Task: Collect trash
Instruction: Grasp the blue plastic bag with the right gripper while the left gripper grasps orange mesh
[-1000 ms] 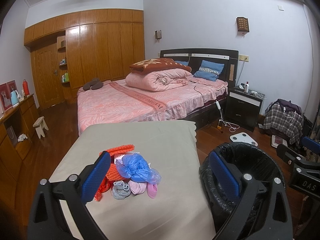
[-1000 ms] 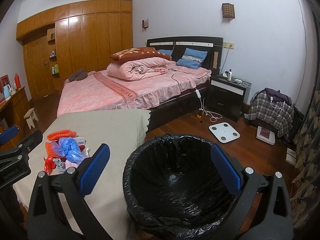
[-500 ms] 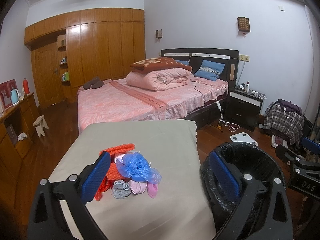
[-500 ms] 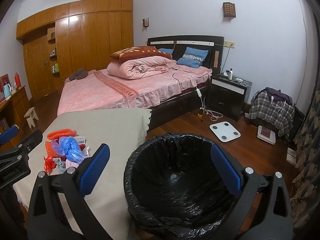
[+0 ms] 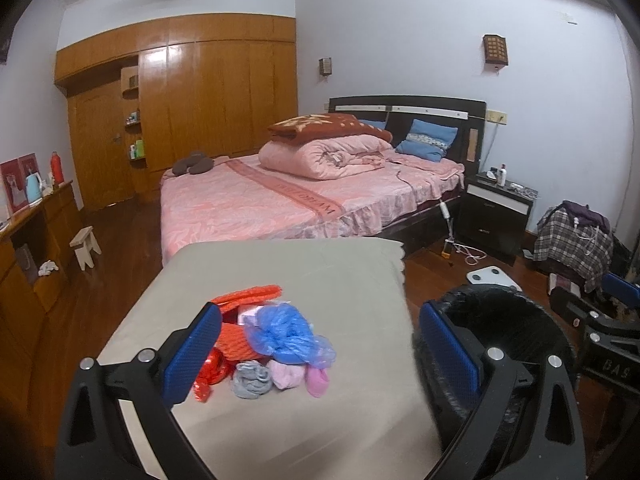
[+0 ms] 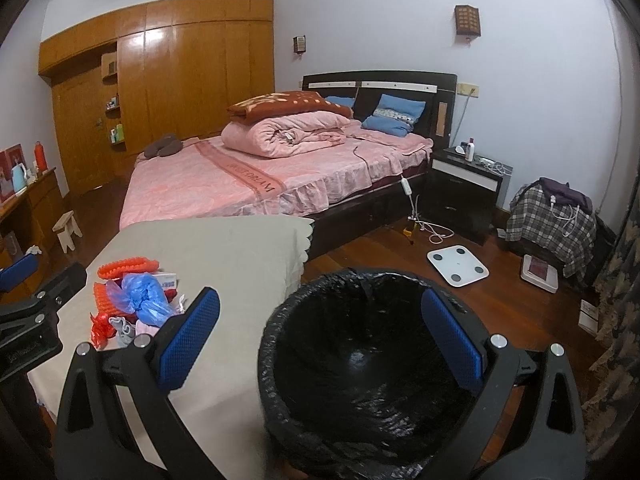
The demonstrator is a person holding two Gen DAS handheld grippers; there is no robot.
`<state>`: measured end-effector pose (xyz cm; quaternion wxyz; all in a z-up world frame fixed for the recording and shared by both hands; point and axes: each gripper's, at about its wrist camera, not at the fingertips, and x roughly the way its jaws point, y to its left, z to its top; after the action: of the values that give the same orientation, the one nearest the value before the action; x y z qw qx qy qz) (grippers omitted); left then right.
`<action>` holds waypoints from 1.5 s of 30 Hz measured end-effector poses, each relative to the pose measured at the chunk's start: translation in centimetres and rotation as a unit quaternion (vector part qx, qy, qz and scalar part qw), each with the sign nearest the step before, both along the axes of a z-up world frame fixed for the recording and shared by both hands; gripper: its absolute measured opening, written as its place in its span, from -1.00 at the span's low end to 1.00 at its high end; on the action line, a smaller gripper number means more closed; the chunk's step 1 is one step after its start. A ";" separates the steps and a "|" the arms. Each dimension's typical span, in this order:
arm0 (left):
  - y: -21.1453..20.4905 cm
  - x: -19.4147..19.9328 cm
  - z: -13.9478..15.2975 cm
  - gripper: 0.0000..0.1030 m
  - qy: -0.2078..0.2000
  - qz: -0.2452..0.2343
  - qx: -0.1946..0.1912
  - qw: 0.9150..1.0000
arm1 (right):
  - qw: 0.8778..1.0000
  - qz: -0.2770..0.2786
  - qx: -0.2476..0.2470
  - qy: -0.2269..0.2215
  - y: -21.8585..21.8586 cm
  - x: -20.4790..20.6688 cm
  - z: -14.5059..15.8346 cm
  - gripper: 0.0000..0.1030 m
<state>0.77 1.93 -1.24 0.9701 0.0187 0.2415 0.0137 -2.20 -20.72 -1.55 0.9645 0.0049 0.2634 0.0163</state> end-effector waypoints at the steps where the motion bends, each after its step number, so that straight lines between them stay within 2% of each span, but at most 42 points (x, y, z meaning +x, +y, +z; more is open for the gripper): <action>1: 0.4 0.1 -0.1 0.88 -0.001 0.004 0.003 1.000 | 1.000 0.003 0.002 0.000 0.3 0.4 -0.3 0.90; 12: 9.4 2.0 -2.9 0.88 0.008 0.113 0.022 0.993 | 0.998 0.058 0.012 0.023 6.4 6.3 -3.6 0.90; 21: 12.9 4.0 -5.6 0.87 0.019 0.127 0.017 0.992 | 0.991 0.127 0.006 0.042 13.8 9.8 -6.6 0.87; 26: 14.9 5.1 -6.7 0.77 0.024 0.136 0.012 0.990 | 0.985 0.164 -0.002 0.051 17.6 10.9 -7.9 0.82; 36: 17.6 6.1 -8.2 0.72 0.036 0.152 0.000 0.988 | 0.976 0.201 -0.017 0.081 22.4 12.7 -10.6 0.81; 37: 17.7 6.1 -8.3 0.71 0.038 0.152 -0.001 0.988 | 0.975 0.204 -0.015 0.085 22.6 12.8 -10.8 0.75; 38: 17.8 6.1 -8.3 0.71 0.039 0.151 -0.004 0.988 | 0.973 0.212 -0.015 0.094 23.0 13.1 -11.1 0.59; 43: 17.6 6.0 -8.3 0.71 0.037 0.144 -0.005 0.989 | 0.957 0.256 0.019 0.136 23.2 13.7 -12.1 0.03; 45: 17.4 6.0 -8.2 0.71 0.038 0.138 -0.006 0.990 | 0.956 0.261 0.022 0.133 22.7 13.4 -12.1 -0.04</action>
<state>6.80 19.28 -9.47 0.9492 -0.0204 0.2784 0.1454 11.23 2.00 -13.62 0.8825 -0.0404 0.3813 0.2725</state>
